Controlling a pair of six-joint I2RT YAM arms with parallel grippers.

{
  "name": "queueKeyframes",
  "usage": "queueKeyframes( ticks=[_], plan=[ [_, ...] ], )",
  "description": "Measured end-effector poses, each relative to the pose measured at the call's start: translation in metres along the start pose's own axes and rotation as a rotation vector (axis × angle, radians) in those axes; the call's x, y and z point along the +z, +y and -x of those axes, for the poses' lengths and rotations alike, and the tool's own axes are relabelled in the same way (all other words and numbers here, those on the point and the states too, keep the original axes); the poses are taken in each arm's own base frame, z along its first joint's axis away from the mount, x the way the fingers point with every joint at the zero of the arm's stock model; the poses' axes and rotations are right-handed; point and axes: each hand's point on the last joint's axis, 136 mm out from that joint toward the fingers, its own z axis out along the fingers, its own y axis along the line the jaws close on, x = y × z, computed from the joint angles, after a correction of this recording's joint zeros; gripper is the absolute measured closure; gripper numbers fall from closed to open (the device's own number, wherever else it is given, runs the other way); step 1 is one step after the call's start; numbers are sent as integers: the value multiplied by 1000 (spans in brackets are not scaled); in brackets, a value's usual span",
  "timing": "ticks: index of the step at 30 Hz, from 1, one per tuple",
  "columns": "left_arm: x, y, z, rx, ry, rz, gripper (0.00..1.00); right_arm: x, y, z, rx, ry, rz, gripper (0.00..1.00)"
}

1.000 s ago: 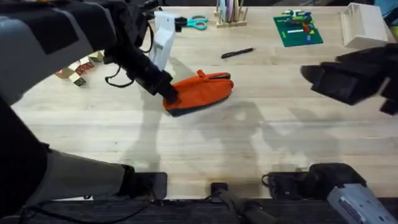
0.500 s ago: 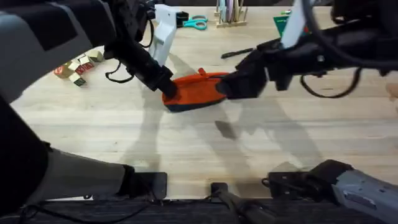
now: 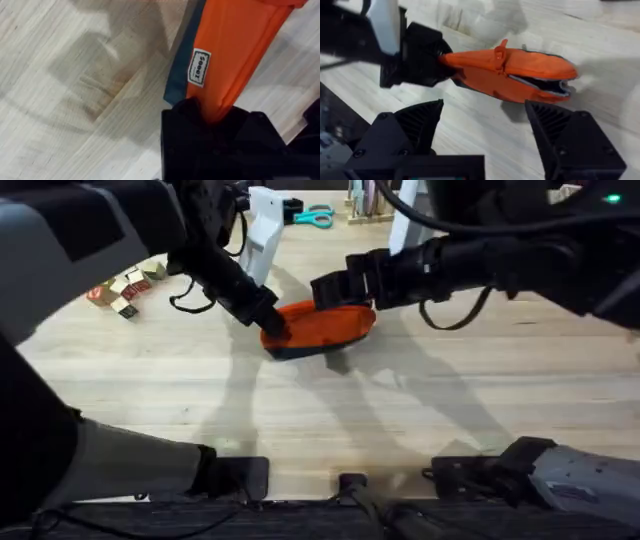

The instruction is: Unzip the bag, pick up the pens from the table one at a time and place them inside, then zip the bag closed.

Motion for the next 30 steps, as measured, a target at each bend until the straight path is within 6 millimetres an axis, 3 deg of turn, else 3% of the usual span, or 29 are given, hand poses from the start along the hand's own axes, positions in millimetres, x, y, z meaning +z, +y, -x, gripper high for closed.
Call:
queueKeyframes(
  ticks=[9,16,26,29,30],
  plan=[
    [0,0,0,0,0,0,958,19,-4,3,126,14,-6,4],
    [0,0,0,0,0,0,958,48,-5,24,-44,-46,8,5],
    [0,0,0,0,0,0,958,76,-25,20,-78,-14,-63,7],
    [0,0,0,0,0,0,958,86,-31,16,-76,8,-78,58],
    [0,0,0,0,-1,0,958,94,-33,11,-75,27,-79,247]
  ],
)
